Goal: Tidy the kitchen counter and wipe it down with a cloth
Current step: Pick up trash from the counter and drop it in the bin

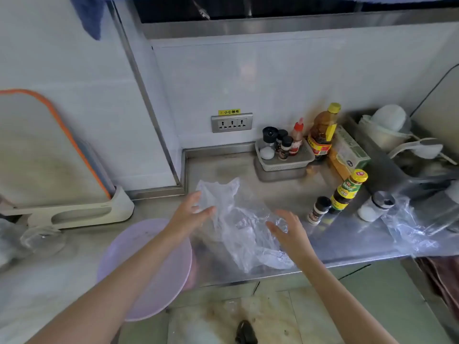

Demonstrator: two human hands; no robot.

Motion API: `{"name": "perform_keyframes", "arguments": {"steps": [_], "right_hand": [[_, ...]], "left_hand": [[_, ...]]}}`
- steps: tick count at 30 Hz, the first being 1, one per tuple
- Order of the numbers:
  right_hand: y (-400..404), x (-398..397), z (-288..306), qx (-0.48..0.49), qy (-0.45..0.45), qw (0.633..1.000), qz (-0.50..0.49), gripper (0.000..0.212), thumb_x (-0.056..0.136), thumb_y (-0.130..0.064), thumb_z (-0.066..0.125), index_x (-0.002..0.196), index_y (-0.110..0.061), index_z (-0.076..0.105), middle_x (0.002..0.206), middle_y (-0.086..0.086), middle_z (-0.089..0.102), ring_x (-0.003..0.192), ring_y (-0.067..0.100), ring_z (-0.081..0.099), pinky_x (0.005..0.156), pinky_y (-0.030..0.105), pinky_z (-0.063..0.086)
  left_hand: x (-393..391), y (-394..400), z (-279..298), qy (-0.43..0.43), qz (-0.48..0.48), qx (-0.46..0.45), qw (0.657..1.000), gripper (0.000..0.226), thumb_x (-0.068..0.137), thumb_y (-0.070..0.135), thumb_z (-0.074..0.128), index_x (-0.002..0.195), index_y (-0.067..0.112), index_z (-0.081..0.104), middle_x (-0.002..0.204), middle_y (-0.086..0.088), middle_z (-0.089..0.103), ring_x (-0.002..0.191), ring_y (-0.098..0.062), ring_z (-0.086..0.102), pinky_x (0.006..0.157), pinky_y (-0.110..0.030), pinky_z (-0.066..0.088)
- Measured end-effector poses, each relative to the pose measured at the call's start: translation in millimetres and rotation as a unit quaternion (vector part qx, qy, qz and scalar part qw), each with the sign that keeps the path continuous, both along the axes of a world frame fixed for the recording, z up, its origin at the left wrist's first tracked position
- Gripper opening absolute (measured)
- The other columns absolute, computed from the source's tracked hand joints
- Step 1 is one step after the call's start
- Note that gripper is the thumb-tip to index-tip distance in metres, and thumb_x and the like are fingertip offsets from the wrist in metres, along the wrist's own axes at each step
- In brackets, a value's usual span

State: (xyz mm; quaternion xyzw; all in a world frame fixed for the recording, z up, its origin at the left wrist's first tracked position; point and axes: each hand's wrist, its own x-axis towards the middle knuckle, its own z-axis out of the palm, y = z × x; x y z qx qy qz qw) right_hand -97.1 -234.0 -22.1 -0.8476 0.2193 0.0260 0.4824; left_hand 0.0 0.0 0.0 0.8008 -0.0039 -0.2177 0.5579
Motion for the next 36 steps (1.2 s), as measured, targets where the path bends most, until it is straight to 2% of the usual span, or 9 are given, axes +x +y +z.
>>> {"name": "perform_keyframes", "arguments": {"steps": [6, 10, 13, 16, 19, 23, 28, 32, 36], "right_hand": [[-26, 34, -36, -0.023, 0.245, 0.965, -0.091, 0.090, 0.078, -0.067, 0.052, 0.145, -0.021, 0.016, 0.149, 0.017, 0.020, 0.134, 0.042, 0.024, 0.107, 0.053, 0.027], [-10, 42, -53, 0.136, 0.281, 0.938, -0.153, 0.096, 0.079, -0.055, 0.062, 0.148, -0.021, 0.005, 0.151, 0.018, 0.010, 0.133, 0.043, 0.030, 0.104, 0.052, 0.034], [11, 52, -61, 0.184, 0.258, 0.935, -0.160, 0.098, 0.077, -0.042, 0.071, 0.147, -0.019, 0.007, 0.150, 0.017, 0.015, 0.128, 0.040, 0.037, 0.099, 0.050, 0.039], [29, 61, -65, 0.268, 0.210, 0.927, -0.155, 0.087, 0.073, -0.031, 0.077, 0.139, -0.015, 0.022, 0.129, 0.009, 0.044, 0.114, 0.033, 0.053, 0.092, 0.047, 0.049], [35, 59, -63, 0.374, 0.183, 0.901, -0.120, 0.057, 0.071, -0.020, 0.079, 0.119, -0.002, 0.054, 0.106, 0.012, 0.066, 0.091, 0.029, 0.067, 0.080, 0.042, 0.057], [29, 44, -38, 0.356, 0.105, 0.920, -0.124, 0.004, 0.083, -0.006, 0.063, 0.083, -0.003, 0.064, 0.071, 0.006, 0.062, 0.061, 0.018, 0.059, 0.056, 0.025, 0.048], [11, -2, -16, 0.386, -0.019, 0.884, -0.261, 0.016, 0.085, -0.020, 0.061, 0.093, -0.006, 0.059, 0.079, 0.007, 0.054, 0.070, 0.019, 0.051, 0.065, 0.031, 0.043], [21, -66, 11, 0.470, -0.084, 0.851, -0.219, 0.070, 0.073, -0.051, 0.064, 0.133, -0.030, 0.034, 0.133, -0.003, 0.045, 0.121, 0.017, 0.046, 0.105, 0.046, 0.039], [40, -137, 37, 0.385, -0.181, 0.899, -0.101, 0.072, 0.080, -0.055, 0.060, 0.139, -0.042, 0.021, 0.139, -0.028, 0.038, 0.122, -0.013, 0.041, 0.098, 0.016, 0.040]], "left_hand": [[51, -38, -28, 0.058, -0.021, 0.193, 0.979, 0.117, 0.056, 0.058, 0.077, 0.142, 0.042, 0.000, 0.156, -0.008, -0.010, 0.145, -0.026, 0.001, 0.118, -0.046, 0.016], [60, -44, -67, 0.119, -0.041, 0.191, 0.974, 0.114, 0.057, 0.033, 0.079, 0.142, 0.039, 0.004, 0.153, -0.016, 0.015, 0.140, -0.031, 0.022, 0.109, -0.044, 0.036], [58, -48, -74, 0.118, 0.010, 0.094, 0.989, 0.068, 0.070, 0.002, 0.063, 0.132, 0.016, 0.038, 0.125, -0.010, 0.054, 0.105, -0.023, 0.057, 0.074, -0.019, 0.051], [55, -44, -64, 0.186, 0.095, 0.003, 0.978, 0.031, 0.079, -0.012, 0.048, 0.094, 0.012, 0.060, 0.079, -0.008, 0.059, 0.060, -0.016, 0.056, 0.042, -0.015, 0.044], [53, -34, -51, 0.249, 0.126, -0.133, 0.951, 0.035, 0.079, -0.012, 0.042, 0.073, 0.010, 0.069, 0.068, -0.010, 0.065, 0.046, -0.013, 0.057, 0.043, -0.016, 0.044], [44, -20, -34, 0.275, 0.120, -0.180, 0.937, 0.023, 0.089, 0.016, 0.047, 0.098, 0.008, 0.067, 0.072, -0.006, 0.072, 0.060, -0.018, 0.066, 0.060, -0.027, 0.053], [20, -3, -19, 0.264, 0.010, -0.204, 0.943, 0.041, 0.090, 0.042, 0.046, 0.114, 0.014, 0.063, 0.106, -0.011, 0.069, 0.087, -0.024, 0.068, 0.078, -0.036, 0.052], [-23, -15, -6, 0.245, -0.036, -0.164, 0.955, 0.035, 0.088, 0.038, 0.053, 0.109, 0.013, 0.064, 0.105, -0.012, 0.066, 0.086, -0.023, 0.065, 0.083, -0.034, 0.052], [-85, -49, 5, 0.211, -0.087, -0.057, 0.972, 0.024, 0.077, 0.028, 0.070, 0.092, 0.009, 0.070, 0.095, -0.015, 0.067, 0.073, -0.026, 0.063, 0.085, -0.043, 0.049]]}}
